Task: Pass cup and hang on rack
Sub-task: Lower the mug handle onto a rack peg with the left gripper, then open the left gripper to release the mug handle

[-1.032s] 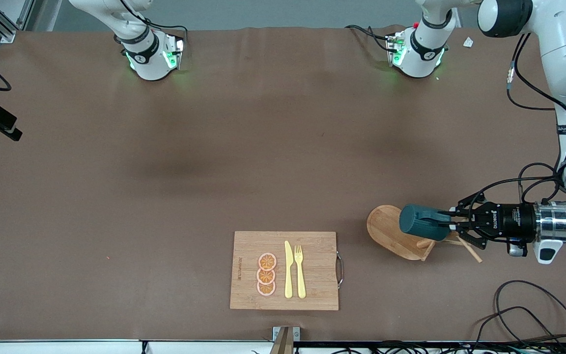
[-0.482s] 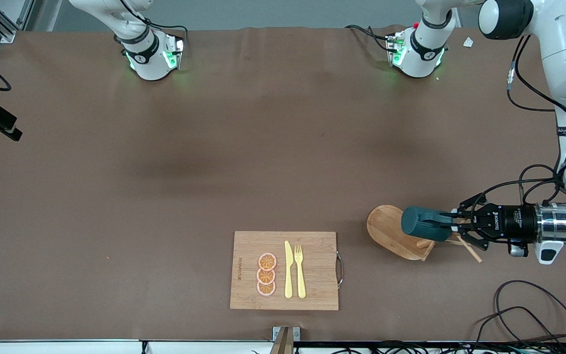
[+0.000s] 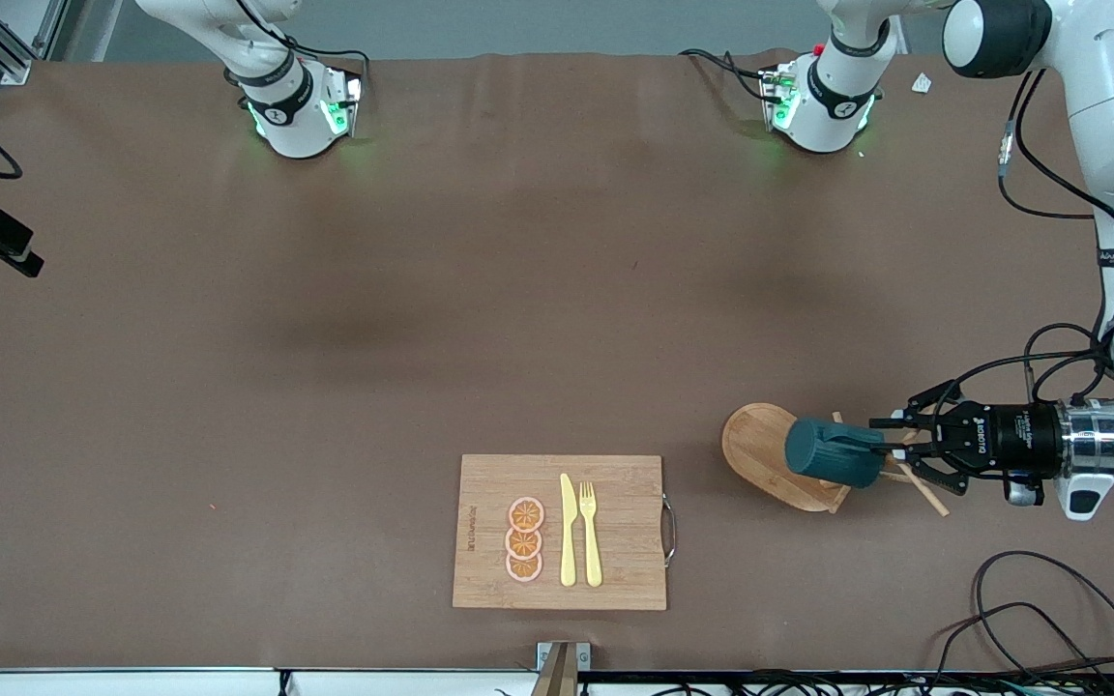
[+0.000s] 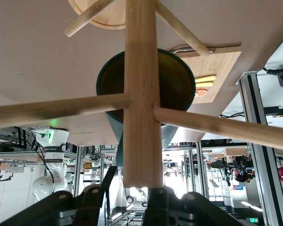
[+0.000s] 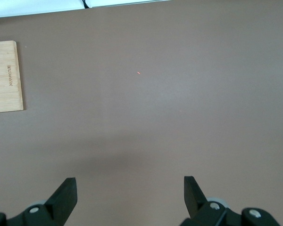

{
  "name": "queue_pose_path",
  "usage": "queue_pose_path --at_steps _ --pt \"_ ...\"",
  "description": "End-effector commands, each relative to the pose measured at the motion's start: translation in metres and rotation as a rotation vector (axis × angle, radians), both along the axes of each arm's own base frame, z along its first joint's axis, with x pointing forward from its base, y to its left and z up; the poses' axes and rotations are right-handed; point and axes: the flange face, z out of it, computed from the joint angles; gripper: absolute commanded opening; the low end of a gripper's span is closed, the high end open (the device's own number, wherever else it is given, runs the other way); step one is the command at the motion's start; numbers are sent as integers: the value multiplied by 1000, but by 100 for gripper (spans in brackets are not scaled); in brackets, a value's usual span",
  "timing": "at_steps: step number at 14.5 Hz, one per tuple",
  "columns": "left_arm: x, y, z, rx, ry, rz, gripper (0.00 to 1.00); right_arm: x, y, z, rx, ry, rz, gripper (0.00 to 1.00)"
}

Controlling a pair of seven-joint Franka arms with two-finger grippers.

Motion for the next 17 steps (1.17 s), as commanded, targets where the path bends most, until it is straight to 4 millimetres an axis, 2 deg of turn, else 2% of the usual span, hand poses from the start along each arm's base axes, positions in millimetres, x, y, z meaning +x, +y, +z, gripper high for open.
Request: queue_pose_path --at_steps 1,2,4,8,11,15,17 --pt "2 0 10 -20 -15 10 73 -9 -2 3 -2 -7 10 100" --pt "1 0 13 -21 -27 7 100 -9 -2 3 -2 -7 10 100" --pt "1 0 24 -17 -38 8 100 -9 -2 3 -2 -7 9 100" --pt "-3 0 61 2 -101 -3 100 -9 -2 3 -2 -7 10 100" --pt "-10 -7 90 96 -151 -58 100 -9 -2 4 -2 -9 10 100" --pt "-27 -41 130 263 -241 -195 100 -10 -7 6 -3 -12 15 100" --pt "-37 -49 150 352 -306 -272 100 -10 -7 6 -3 -10 16 100"
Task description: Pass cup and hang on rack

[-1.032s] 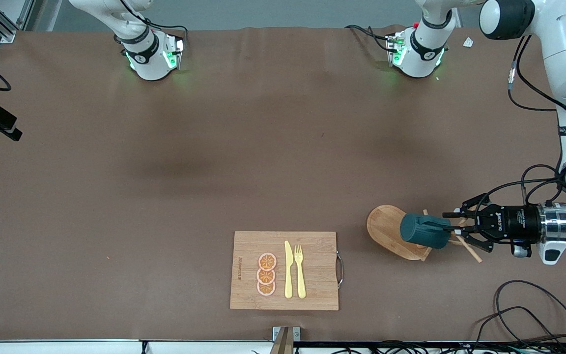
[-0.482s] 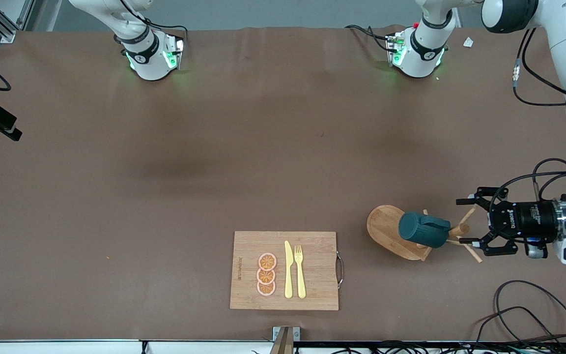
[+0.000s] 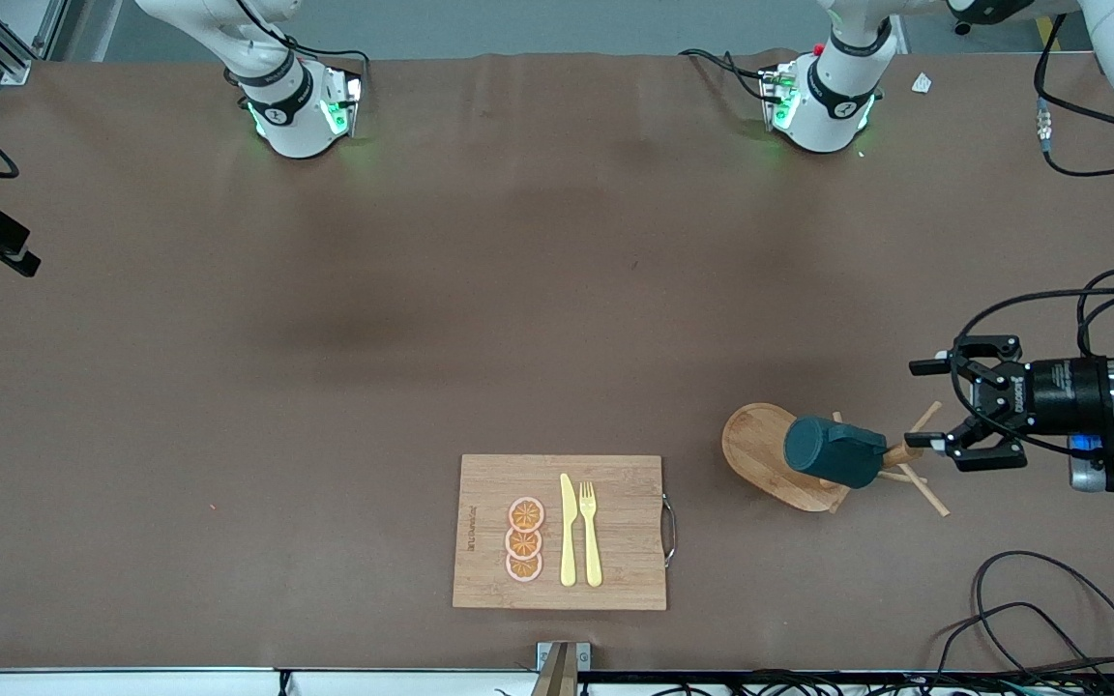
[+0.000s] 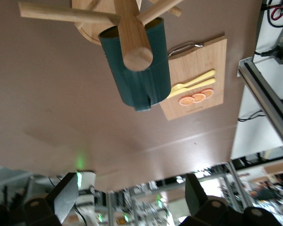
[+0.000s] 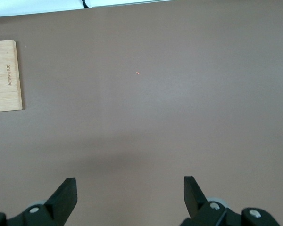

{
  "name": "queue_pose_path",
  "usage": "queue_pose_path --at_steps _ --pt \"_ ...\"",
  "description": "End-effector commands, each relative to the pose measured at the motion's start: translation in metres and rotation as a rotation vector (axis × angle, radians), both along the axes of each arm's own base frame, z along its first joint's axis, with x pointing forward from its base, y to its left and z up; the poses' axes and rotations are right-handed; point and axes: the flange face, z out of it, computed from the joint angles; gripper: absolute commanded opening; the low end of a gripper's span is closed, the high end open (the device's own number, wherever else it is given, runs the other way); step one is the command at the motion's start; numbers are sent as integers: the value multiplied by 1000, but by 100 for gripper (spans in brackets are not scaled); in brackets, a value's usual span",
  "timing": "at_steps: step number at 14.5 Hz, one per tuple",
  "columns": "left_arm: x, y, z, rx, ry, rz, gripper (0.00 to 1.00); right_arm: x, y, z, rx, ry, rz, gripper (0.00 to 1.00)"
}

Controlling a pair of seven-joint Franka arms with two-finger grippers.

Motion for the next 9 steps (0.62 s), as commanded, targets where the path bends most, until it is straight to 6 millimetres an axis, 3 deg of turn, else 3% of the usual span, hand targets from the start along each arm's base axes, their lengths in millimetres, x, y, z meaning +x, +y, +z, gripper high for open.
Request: queue_pose_path --at_steps 1,4,7,9 --pt "-19 -15 37 142 -101 -118 100 -10 -2 5 -2 -9 10 100" --pt "-46 -37 78 357 -214 -304 100 -9 -2 5 -2 -10 10 100" --pt "-64 -39 98 523 -272 -485 100 -10 -2 5 -2 -9 10 100" --pt "-73 -50 113 635 -335 -654 100 -9 -3 4 -2 -9 9 100"
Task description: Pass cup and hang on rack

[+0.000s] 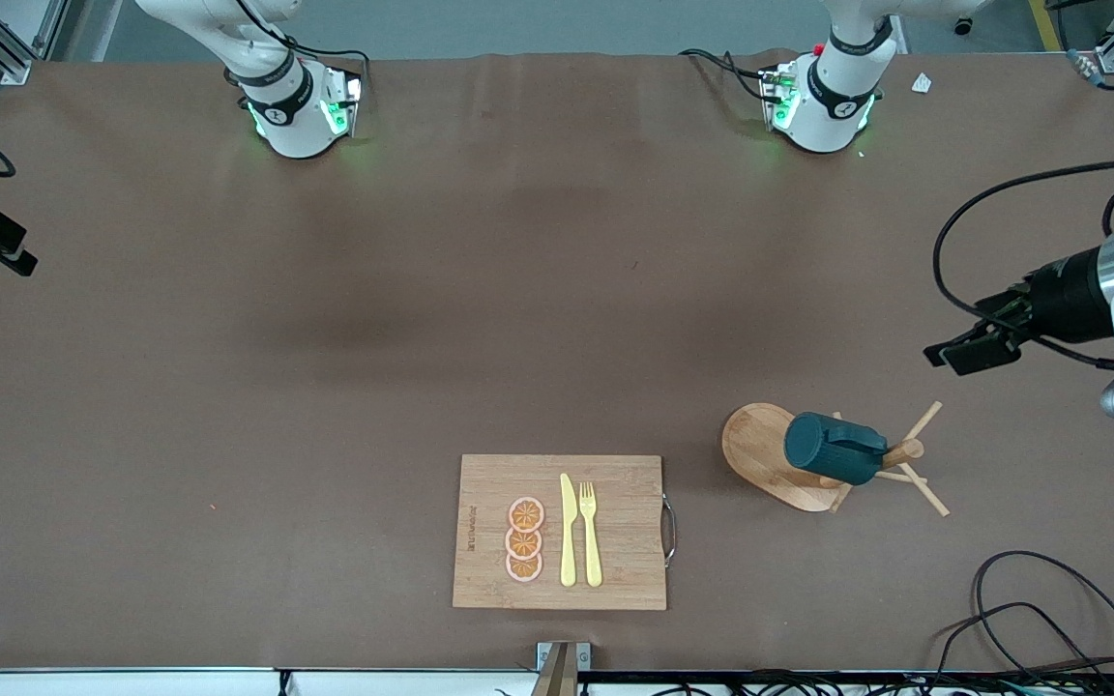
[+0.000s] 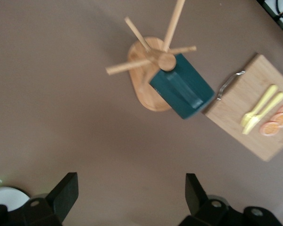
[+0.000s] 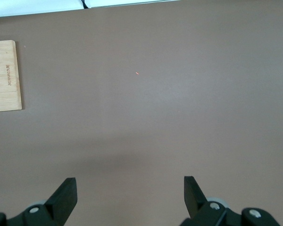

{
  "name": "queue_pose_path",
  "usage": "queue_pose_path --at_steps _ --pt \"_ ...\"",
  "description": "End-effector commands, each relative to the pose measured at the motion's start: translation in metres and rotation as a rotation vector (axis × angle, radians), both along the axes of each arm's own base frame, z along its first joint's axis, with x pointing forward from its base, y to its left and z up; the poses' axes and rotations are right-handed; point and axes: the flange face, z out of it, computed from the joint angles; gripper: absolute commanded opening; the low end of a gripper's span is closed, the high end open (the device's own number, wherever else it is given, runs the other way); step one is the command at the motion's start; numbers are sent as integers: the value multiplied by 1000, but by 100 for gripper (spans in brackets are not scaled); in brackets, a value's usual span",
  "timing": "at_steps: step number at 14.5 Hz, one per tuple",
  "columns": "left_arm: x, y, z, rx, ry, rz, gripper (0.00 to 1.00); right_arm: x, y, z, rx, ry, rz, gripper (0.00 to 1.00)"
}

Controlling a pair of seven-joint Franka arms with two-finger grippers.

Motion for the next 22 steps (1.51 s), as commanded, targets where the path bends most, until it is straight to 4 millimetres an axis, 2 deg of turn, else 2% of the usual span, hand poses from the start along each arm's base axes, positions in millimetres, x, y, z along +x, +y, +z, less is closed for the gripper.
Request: queue_pose_path --at_steps 1,3,7,9,15,18,22 --pt "-15 -6 12 133 -33 -214 100 -9 -2 4 -1 -6 8 100" --pt "-29 0 22 133 -47 -331 100 -9 -2 3 -4 -3 23 100" --pt "-66 31 45 112 -69 -365 100 -11 -1 1 -7 14 41 100" --pt "-79 13 52 115 -72 -392 100 -11 -1 1 -7 14 41 100" --pt "-129 8 33 156 -64 -460 100 -10 1 2 -12 12 44 100" --pt "-151 7 33 167 -104 -509 100 -10 0 2 -18 12 42 100" --pt "-153 8 42 172 -124 -518 100 -11 0 3 -18 11 42 100"
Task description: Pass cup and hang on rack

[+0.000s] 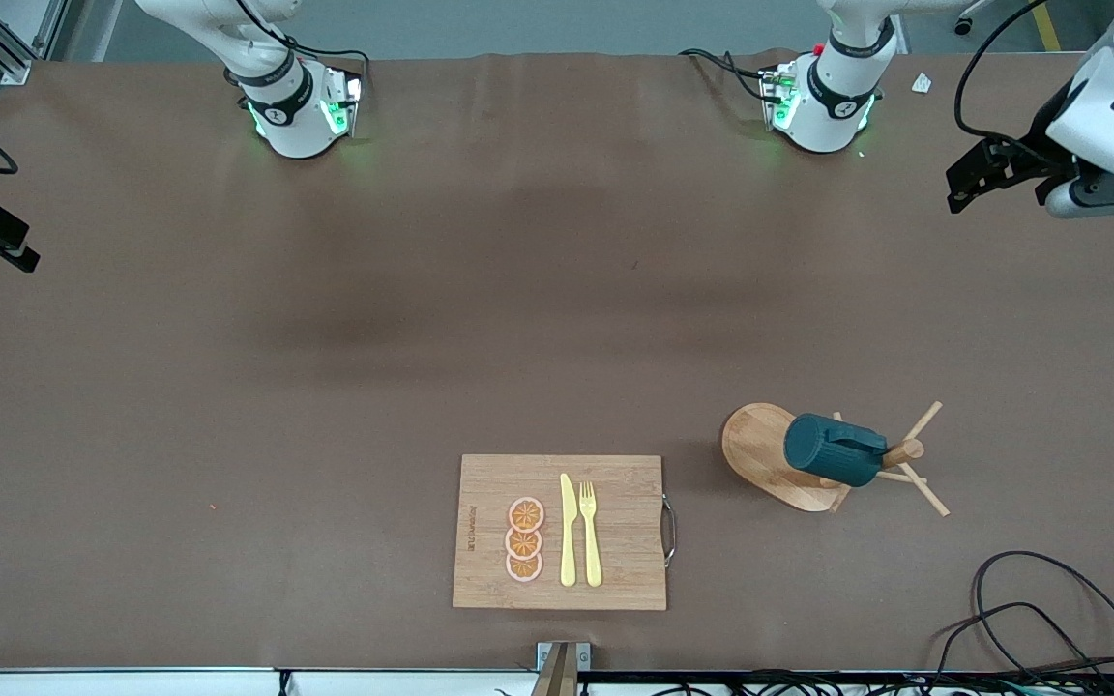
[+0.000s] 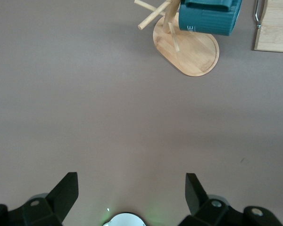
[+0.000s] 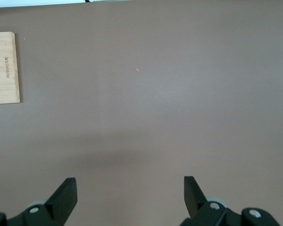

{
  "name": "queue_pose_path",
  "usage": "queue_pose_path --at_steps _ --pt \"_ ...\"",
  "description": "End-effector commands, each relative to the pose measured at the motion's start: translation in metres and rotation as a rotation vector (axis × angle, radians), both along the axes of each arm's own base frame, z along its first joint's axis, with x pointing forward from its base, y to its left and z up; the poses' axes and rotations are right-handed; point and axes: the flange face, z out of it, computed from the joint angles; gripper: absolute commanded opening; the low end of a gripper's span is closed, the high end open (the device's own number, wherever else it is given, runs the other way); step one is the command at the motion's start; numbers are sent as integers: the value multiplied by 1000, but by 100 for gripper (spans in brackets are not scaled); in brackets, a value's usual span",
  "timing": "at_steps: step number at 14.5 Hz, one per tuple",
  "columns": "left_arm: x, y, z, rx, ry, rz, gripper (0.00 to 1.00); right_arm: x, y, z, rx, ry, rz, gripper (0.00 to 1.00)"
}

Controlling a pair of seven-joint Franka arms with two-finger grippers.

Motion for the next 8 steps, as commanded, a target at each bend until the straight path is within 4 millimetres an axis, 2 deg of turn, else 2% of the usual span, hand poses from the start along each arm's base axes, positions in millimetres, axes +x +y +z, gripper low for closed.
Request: queue_pose_path --at_steps 1,8 --pt "-3 6 6 13 -27 -18 100 -10 0 5 -12 -7 12 100" --pt "-5 2 11 -1 -23 -25 100 -10 -1 5 -12 -5 10 100"
